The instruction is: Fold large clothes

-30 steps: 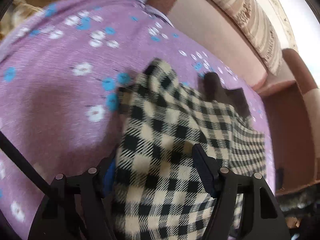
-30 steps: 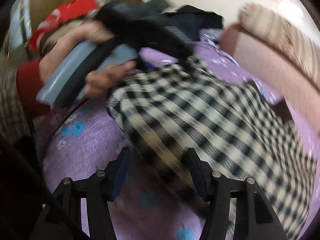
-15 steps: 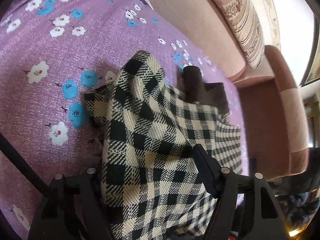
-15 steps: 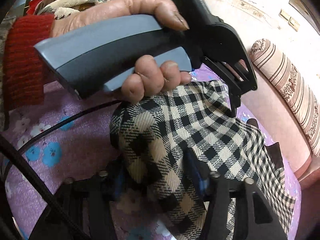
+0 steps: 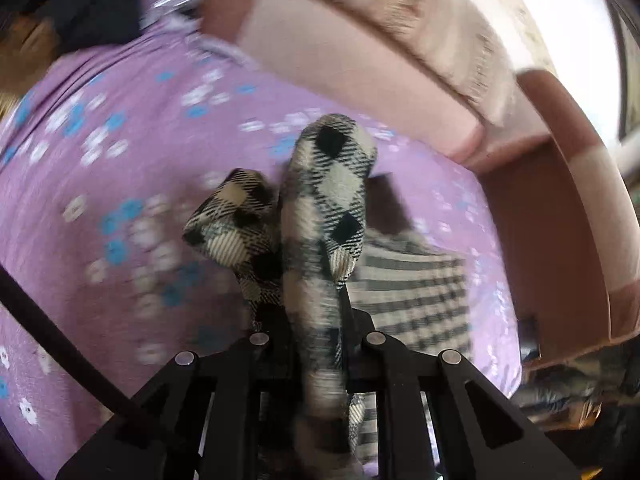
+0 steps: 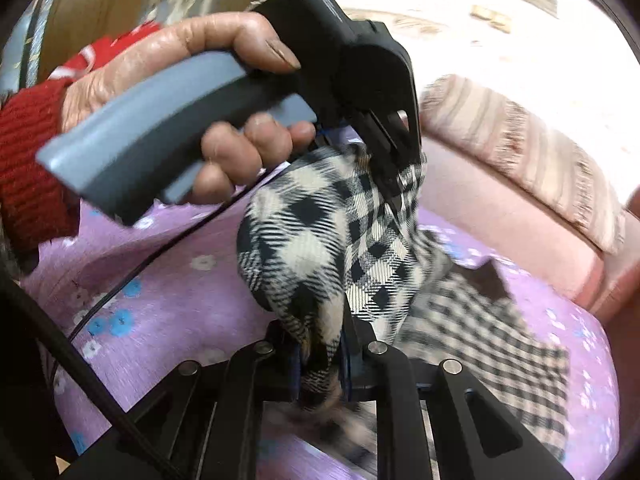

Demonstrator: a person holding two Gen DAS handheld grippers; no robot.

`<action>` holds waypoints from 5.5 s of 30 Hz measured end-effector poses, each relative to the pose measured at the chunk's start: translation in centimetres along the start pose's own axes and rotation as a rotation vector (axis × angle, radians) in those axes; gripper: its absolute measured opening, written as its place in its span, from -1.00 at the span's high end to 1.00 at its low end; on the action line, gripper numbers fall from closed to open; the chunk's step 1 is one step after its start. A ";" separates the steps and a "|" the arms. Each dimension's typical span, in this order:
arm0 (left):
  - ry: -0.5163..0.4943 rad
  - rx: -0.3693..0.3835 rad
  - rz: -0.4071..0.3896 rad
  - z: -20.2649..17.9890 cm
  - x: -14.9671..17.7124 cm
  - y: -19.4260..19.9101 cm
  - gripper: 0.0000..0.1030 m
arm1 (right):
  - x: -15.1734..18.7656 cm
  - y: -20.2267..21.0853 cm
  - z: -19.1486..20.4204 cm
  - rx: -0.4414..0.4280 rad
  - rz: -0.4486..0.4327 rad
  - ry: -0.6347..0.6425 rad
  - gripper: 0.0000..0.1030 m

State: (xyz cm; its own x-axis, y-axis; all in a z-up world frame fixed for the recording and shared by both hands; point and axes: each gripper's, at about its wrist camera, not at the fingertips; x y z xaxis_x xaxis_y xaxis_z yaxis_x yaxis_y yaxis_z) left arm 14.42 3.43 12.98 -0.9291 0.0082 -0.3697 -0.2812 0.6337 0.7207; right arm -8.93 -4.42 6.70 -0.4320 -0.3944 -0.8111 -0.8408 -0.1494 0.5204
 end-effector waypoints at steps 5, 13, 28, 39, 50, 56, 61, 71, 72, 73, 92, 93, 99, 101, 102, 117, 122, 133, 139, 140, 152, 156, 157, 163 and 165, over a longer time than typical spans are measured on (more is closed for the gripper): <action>-0.128 -0.003 0.056 -10.1 0.0 -4.7 0.73 | 2.2 2.8 -7.2 0.090 0.028 -0.125 0.71; -0.285 -0.057 0.166 -20.6 2.7 -13.9 0.48 | 10.0 2.4 -18.4 0.092 0.234 -0.488 0.71; -0.225 -0.120 -0.062 -14.4 7.1 -4.5 -0.11 | 11.4 7.5 -29.5 -0.007 0.144 -0.830 -0.07; -0.131 -0.143 -0.053 -11.5 10.4 -4.8 -0.11 | 9.5 -4.6 -29.2 -0.272 0.299 -0.850 0.76; -0.326 -0.173 0.015 -16.7 13.2 -12.8 -0.18 | 15.4 -1.4 -34.1 -0.100 0.347 -0.942 0.77; -0.478 -0.328 -0.020 -17.9 15.7 -14.9 -0.26 | 16.3 -1.0 -36.1 -0.007 0.391 -0.949 0.29; -0.457 -0.334 -0.024 -17.6 15.8 -15.1 -0.28 | 12.1 0.1 -38.8 -0.130 0.134 -1.036 0.31; -0.306 -0.156 -0.074 -15.4 15.0 -7.8 -0.35 | 12.8 -5.5 -38.5 0.095 0.396 -0.917 0.46; -0.277 -0.150 -0.085 -14.6 14.5 -7.5 -0.43 | 12.5 -4.7 -38.7 0.122 0.361 -0.909 -0.37; -0.229 -0.135 -0.087 -13.3 13.5 -7.5 -0.44 | 12.5 -4.1 -38.9 0.098 0.316 -0.921 -0.66; -0.204 0.032 -0.015 -11.8 4.1 -8.8 0.68 | 9.3 -12.3 -35.3 -0.387 0.261 -0.964 0.49; -0.200 0.018 -0.026 -11.8 3.2 -8.2 0.68 | 8.4 -12.4 -35.2 -0.359 0.244 -0.942 0.46; -0.161 -0.098 -0.012 -10.4 4.2 -8.6 0.67 | 7.6 -12.9 -33.4 -0.068 0.394 -0.740 -0.01; -0.139 -0.069 -0.014 -10.4 5.7 -9.1 0.63 | 7.2 -11.5 -33.8 -0.012 0.379 -0.721 -0.01; -0.130 -0.056 -0.014 -10.3 6.2 -9.4 0.54 | 6.9 -10.3 -34.1 0.034 0.352 -0.716 -0.03; -0.249 -0.152 -0.166 -12.8 13.0 -8.4 -0.47 | 10.6 -6.2 -33.6 -0.004 0.335 -0.705 -0.49; -0.063 -0.031 -0.085 -8.2 9.9 -10.4 -0.48 | 12.1 -9.7 -34.5 -0.147 0.378 -0.813 -0.50; -0.200 -0.083 0.093 -11.5 9.5 -16.7 -0.35 | 14.2 -14.6 -33.4 -0.473 0.392 -1.024 0.24; -0.225 -0.107 0.078 -11.4 5.4 -13.8 0.26 | 12.0 -13.4 -33.0 -0.556 0.261 -1.098 0.34; -0.231 -0.125 0.088 -11.3 4.6 -13.7 0.25 | 11.6 -13.2 -32.8 -0.543 0.239 -1.103 0.34; 0.006 -0.093 -0.070 -5.9 12.6 -10.7 -0.38 | 10.9 -8.1 -33.9 -0.146 0.254 -0.980 -0.05; 0.042 -0.097 -0.092 -5.2 15.0 -9.1 -0.50 | 8.5 -3.1 -33.1 -0.143 0.114 -0.880 0.00; 0.039 -0.104 -0.095 -5.4 15.5 -8.6 -0.50 | 7.7 -3.0 -32.8 -0.183 0.111 -0.869 0.09; -0.075 -0.290 -0.243 -7.2 18.3 -3.7 -0.49 | 9.0 -3.5 -26.6 -0.429 0.272 -0.802 0.25; -0.128 -0.370 -0.301 -7.6 18.8 -2.4 -0.59 | 10.5 -3.9 -26.1 -0.276 0.383 -0.733 0.33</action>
State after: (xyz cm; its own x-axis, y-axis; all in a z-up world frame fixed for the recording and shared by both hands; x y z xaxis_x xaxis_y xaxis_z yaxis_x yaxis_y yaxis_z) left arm -4.22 -3.83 8.73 -0.7632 -0.0232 -0.6458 -0.6204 0.3057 0.7222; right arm -1.62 -31.61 3.13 -0.8498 0.2065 -0.4849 -0.5264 -0.3780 0.7616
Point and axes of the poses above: each gripper's, at about its wrist camera, not at the fingertips, and y roughly against the way its jaws point, z to its left, x to its underside, and after that the axes turned 5 degrees about x, right-handed
